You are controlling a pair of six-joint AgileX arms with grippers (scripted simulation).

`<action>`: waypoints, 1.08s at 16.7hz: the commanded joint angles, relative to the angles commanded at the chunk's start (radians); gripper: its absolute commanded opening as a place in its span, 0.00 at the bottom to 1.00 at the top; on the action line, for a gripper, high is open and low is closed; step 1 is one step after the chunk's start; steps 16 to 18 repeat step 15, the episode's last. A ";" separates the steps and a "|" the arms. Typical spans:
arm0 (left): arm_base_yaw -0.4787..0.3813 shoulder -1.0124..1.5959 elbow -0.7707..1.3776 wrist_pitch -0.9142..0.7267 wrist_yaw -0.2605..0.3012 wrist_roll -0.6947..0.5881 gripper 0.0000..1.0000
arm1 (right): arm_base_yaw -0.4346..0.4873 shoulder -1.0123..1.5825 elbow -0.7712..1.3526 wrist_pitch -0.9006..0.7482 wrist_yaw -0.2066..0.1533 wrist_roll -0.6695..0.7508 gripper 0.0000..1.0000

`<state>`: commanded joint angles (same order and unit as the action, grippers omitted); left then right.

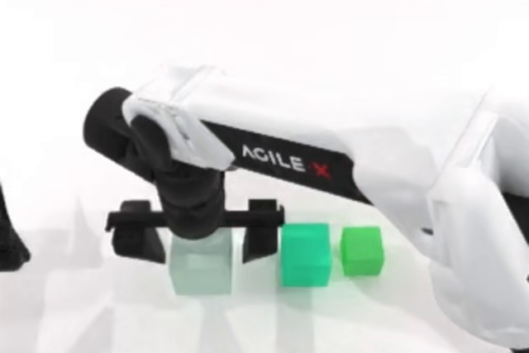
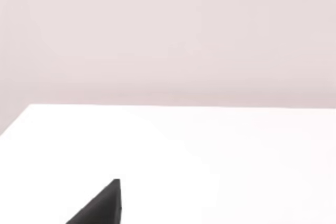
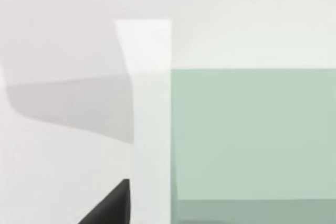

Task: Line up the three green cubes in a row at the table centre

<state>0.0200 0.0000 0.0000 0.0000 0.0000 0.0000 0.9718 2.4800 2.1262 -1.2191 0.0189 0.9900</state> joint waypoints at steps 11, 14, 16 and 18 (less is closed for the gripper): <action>0.000 0.000 0.000 0.000 0.000 0.000 1.00 | 0.008 0.014 0.218 -0.203 0.000 0.002 1.00; 0.000 0.000 0.000 0.000 0.000 0.000 1.00 | 0.009 0.016 0.299 -0.284 0.000 0.001 1.00; 0.000 0.000 0.000 0.000 0.000 0.000 1.00 | 0.009 0.015 0.305 -0.290 0.000 0.001 1.00; 0.000 0.000 0.000 0.000 0.000 0.000 1.00 | 0.009 0.015 0.305 -0.290 0.000 0.001 1.00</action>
